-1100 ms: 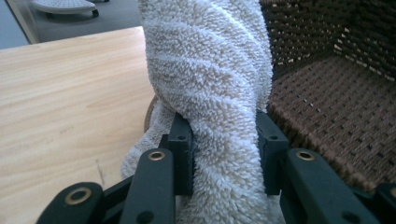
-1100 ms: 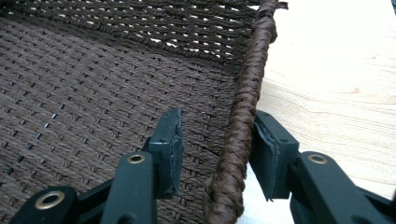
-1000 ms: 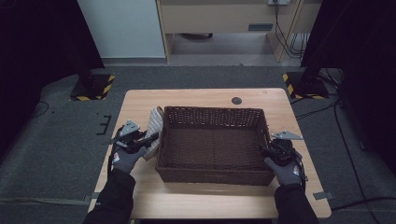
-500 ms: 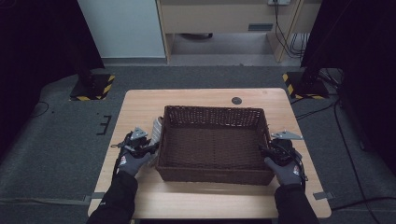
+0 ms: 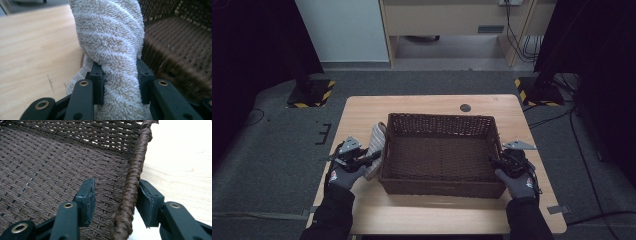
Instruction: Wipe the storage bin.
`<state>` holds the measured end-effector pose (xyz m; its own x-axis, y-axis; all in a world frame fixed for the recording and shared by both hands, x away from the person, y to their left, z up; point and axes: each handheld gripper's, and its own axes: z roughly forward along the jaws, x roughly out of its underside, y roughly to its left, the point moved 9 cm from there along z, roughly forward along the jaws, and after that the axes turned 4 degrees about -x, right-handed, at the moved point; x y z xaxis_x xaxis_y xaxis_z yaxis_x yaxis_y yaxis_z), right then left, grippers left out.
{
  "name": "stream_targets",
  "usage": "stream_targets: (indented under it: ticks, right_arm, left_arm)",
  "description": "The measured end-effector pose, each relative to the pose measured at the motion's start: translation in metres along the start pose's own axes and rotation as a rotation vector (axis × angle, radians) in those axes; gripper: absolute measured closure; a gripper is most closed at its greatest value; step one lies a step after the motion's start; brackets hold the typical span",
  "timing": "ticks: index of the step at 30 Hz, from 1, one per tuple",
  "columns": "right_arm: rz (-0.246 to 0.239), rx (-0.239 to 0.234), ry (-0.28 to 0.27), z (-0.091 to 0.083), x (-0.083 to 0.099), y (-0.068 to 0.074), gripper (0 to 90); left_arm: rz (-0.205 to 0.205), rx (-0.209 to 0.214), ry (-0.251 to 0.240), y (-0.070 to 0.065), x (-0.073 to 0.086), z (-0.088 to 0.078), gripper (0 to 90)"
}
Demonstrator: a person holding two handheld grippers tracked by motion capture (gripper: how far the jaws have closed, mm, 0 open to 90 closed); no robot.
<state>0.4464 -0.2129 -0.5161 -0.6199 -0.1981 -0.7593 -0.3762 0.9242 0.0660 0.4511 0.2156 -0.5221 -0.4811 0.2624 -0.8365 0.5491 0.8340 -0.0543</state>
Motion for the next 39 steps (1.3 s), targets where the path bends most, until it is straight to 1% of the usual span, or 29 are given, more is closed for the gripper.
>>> stream_targets:
  ticks: [3,5,6,7,8,9,11,12,13,15,16,18,20,23,26,29,32,34,36,37,38,39]
  right_arm:
    - [0.002,0.000,0.003,0.000,0.000,0.000,51.9]
    - [0.002,0.000,0.004,0.001,0.001,0.001,52.0]
    - [-0.001,0.000,0.005,0.001,0.001,0.001,51.9]
    - [-0.001,0.000,0.005,0.001,0.001,0.001,51.9]
    - [0.002,-0.001,0.006,0.001,0.001,0.001,51.9]
    - [0.005,-0.002,0.008,0.001,0.001,0.001,51.9]
    - [0.001,-0.004,0.007,0.001,0.001,0.000,51.9]
    - [0.002,-0.004,0.007,0.001,0.001,0.000,51.9]
    - [0.003,-0.004,0.007,0.001,0.001,0.000,51.9]
    - [0.005,-0.004,0.008,0.001,0.001,0.001,51.9]
    - [0.003,-0.004,0.008,0.000,0.001,0.001,51.8]
    - [0.002,-0.003,0.009,0.000,0.002,0.001,51.8]
    - [0.004,-0.002,0.010,0.000,0.002,0.001,52.3]
    - [0.020,-0.001,0.011,0.000,0.001,0.001,53.6]
    - [0.027,0.002,0.023,0.003,-0.002,0.000,54.0]
    - [0.024,0.015,0.020,0.006,-0.004,-0.001,53.7]
    - [0.023,0.014,0.010,0.005,-0.003,-0.001,53.4]
    - [0.026,0.013,0.009,0.005,-0.002,-0.001,53.1]
    - [0.028,0.011,0.011,0.004,-0.002,0.000,52.4]
    - [0.029,0.010,0.011,0.003,-0.002,0.000,51.9]
    - [0.029,0.006,0.010,0.003,-0.001,0.000,51.1]
    - [0.030,0.004,0.010,0.003,-0.001,0.000,50.2]
  left_arm:
    - [0.008,-0.014,0.044,0.001,0.011,0.008,64.9]
    - [0.022,-0.022,0.089,0.002,0.021,0.014,64.9]
    - [0.019,-0.019,0.105,0.001,0.026,0.018,64.9]
    - [0.014,-0.019,0.106,0.000,0.027,0.019,64.8]
    - [0.010,-0.021,0.102,0.001,0.026,0.018,64.9]
    - [-0.003,-0.020,0.090,0.001,0.024,0.015,64.9]
    - [-0.029,-0.017,0.055,0.003,0.018,0.008,64.9]
    - [-0.045,-0.018,0.023,0.005,0.012,0.001,64.9]
    - [-0.052,-0.012,-0.004,0.005,0.007,-0.006,64.9]
    - [-0.065,0.011,-0.062,0.001,-0.005,-0.018,64.9]
    - [-0.055,0.017,-0.079,-0.002,-0.009,-0.024,64.9]
    - [-0.022,0.022,-0.082,-0.008,-0.012,-0.030,64.9]
    - [-0.003,0.016,-0.076,-0.010,-0.012,-0.029,64.8]
    - [-0.005,0.021,-0.074,-0.009,-0.017,-0.023,65.0]
    - [0.005,0.014,-0.068,-0.004,-0.022,-0.016,65.1]
    - [-0.012,0.015,-0.074,0.000,-0.024,-0.010,65.1]
    - [-0.007,0.014,-0.058,0.001,-0.016,-0.008,65.2]
    - [0.009,0.008,-0.022,-0.001,-0.005,-0.004,65.2]
    - [0.016,0.001,0.015,-0.002,0.007,0.001,65.2]
    - [0.025,-0.001,0.046,-0.004,0.014,0.005,65.2]
    - [0.030,-0.004,0.058,-0.005,0.018,0.007,65.1]
    - [0.028,-0.002,0.082,-0.007,0.024,0.011,65.2]
